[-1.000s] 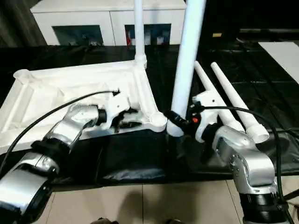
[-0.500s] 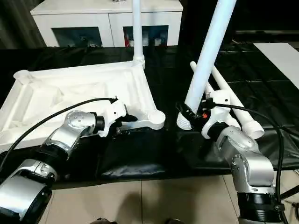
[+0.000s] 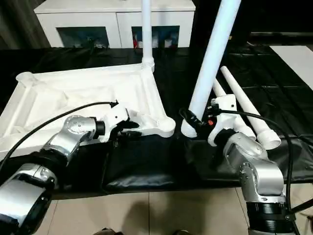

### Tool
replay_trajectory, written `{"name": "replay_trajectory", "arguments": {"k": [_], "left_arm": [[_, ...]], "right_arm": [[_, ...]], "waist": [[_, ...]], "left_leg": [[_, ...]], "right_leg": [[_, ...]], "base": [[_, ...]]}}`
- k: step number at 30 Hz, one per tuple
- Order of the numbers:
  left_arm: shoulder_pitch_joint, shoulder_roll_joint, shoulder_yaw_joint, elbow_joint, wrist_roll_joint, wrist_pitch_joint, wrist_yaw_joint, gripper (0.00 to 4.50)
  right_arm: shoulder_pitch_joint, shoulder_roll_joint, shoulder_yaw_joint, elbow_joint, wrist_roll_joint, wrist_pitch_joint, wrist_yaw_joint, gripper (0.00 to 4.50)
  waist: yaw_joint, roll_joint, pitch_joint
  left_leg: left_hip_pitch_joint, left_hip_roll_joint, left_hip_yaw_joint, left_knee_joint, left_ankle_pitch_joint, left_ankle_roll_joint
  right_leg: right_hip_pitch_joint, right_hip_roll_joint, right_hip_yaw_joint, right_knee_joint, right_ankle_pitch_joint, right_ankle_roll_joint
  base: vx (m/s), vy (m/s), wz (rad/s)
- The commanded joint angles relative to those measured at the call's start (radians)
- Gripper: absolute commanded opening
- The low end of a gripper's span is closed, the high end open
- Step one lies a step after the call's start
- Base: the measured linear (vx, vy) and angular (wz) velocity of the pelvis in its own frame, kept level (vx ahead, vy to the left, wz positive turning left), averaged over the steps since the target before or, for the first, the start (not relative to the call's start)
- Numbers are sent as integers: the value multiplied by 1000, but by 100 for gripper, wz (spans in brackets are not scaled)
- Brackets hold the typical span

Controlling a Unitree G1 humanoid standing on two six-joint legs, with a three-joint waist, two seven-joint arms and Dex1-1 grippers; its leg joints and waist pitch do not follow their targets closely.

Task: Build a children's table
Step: Insert table leg to table base

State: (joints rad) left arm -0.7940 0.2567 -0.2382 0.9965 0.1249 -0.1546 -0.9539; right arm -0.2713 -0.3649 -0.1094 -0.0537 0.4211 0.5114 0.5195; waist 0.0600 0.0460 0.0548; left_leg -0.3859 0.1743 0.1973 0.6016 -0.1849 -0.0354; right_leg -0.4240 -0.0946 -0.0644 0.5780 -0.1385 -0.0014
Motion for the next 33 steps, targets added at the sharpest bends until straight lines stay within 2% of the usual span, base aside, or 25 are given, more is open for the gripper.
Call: {"name": "replay_trajectory", "arguments": {"k": [1,3,4,6,10,12,14,15,17,19,22,24,26,27,28,29,30,31,32,33], "left_arm": [[-19,6,-17,28,24,-18,3,122],[-24,5,-23,39,30,-21,2,117],[-27,6,-35,47,41,-25,-5,90],[-33,10,-56,64,65,-34,-19,90],[-38,11,-60,76,70,-39,-24,62],[-44,8,-54,88,65,-43,-28,39],[-44,5,-47,88,55,-38,-44,39],[-39,0,-39,80,38,-18,-70,32],[-21,-6,-34,55,14,22,-109,10],[-7,-7,-35,34,6,49,-123,8],[50,-8,-39,-49,-13,111,-147,0],[69,-4,-44,-78,-15,118,-153,0],[143,32,-71,-226,-18,153,-191,0],[143,32,-71,-226,-18,153,-191,0],[170,47,-79,-285,-20,165,-209,0],[204,69,-93,-366,-24,183,-236,0],[215,76,-97,-393,-25,192,-242,0],[226,82,-100,-420,-26,200,-248,0],[258,91,-104,-506,-19,237,-237,0],[262,89,-102,-518,-17,246,-228,0]], "right_arm": [[-2,1,4,-18,5,-15,12,189],[-2,0,5,-19,6,-14,15,189],[-2,-1,6,-20,6,-14,18,189],[-1,-2,8,-23,8,-12,21,189],[-1,-2,8,-23,8,-12,22,189],[-1,-2,6,-23,8,-12,25,189],[0,-1,5,-21,8,-12,26,189],[0,2,5,-18,7,-14,27,189],[-2,8,3,-14,10,-15,26,189],[-5,11,2,-12,11,-14,25,189],[-15,18,0,-9,21,-8,24,189],[-17,20,0,-8,22,-7,24,189],[-13,22,7,-10,28,3,32,189],[-13,22,7,-10,28,3,32,189],[-10,22,9,-11,30,7,36,189],[-7,20,13,-10,36,15,46,189],[-6,18,16,-9,39,20,53,189],[-5,17,19,-9,42,26,60,189],[-3,4,47,-4,53,51,109,189],[-4,0,55,0,57,60,122,189]], "waist": [[4,-27,-83],[4,-27,-81],[3,-26,-81],[3,-23,-77],[1,-25,-76],[1,-24,-78],[2,-25,-79],[3,-22,-80],[2,-23,-82],[2,-19,-81],[3,-19,-81],[3,-15,-80],[-1,-15,-77],[0,-17,-77],[-4,-15,-74],[-7,-21,-75],[-4,-16,-76],[-6,-15,-73],[-9,-19,-71],[-8,-17,-72]], "left_leg": [[16,44,-19,-62,-112,110],[16,44,-18,-63,-121,108],[17,43,-18,-64,-134,103],[20,44,-20,-67,-162,86],[20,44,-21,-70,-181,68],[21,44,-21,-69,-172,68],[19,44,-21,-68,-158,74],[18,44,-22,-67,-152,75],[20,45,-20,-65,-141,83],[20,46,-20,-65,-142,87],[19,47,-21,-65,-139,93],[20,47,-20,-66,-148,91],[19,48,-21,-69,-175,81],[22,51,-23,-71,-181,74],[21,49,-22,-73,-202,69],[23,49,-22,-74,-210,62],[24,54,-26,-75,-209,56],[24,54,-25,-77,-220,50],[28,53,-22,-78,-244,43],[29,54,-25,-79,-247,41]], "right_leg": [[62,-55,35,-50,-195,-223],[61,-54,35,-51,-208,-224],[60,-54,35,-55,-230,-219],[59,-55,35,-61,-281,-207],[61,-55,35,-63,-307,-196],[61,-55,35,-61,-288,-201],[63,-57,35,-59,-267,-207],[64,-57,35,-57,-259,-211],[62,-56,36,-53,-217,-231],[62,-56,36,-52,-209,-241],[65,-57,35,-51,-205,-248],[63,-57,35,-53,-228,-243],[63,-56,35,-60,-277,-227],[64,-59,35,-58,-285,-225],[61,-56,35,-64,-329,-211],[60,-56,36,-65,-344,-202],[62,-60,37,-59,-341,-202],[59,-57,37,-63,-360,-194],[54,-54,38,-66,-383,-189],[57,-55,37,-64,-381,-191]], "base": [[0,0,0],[0,0,0],[0,0,0],[0,0,0],[0,0,0],[0,0,0],[0,0,0],[0,0,0],[0,0,0],[0,0,0],[0,0,0],[0,0,0],[0,0,0],[0,0,0],[0,0,0],[0,0,0],[0,0,0],[0,0,0],[0,0,0],[0,0,0]]}}
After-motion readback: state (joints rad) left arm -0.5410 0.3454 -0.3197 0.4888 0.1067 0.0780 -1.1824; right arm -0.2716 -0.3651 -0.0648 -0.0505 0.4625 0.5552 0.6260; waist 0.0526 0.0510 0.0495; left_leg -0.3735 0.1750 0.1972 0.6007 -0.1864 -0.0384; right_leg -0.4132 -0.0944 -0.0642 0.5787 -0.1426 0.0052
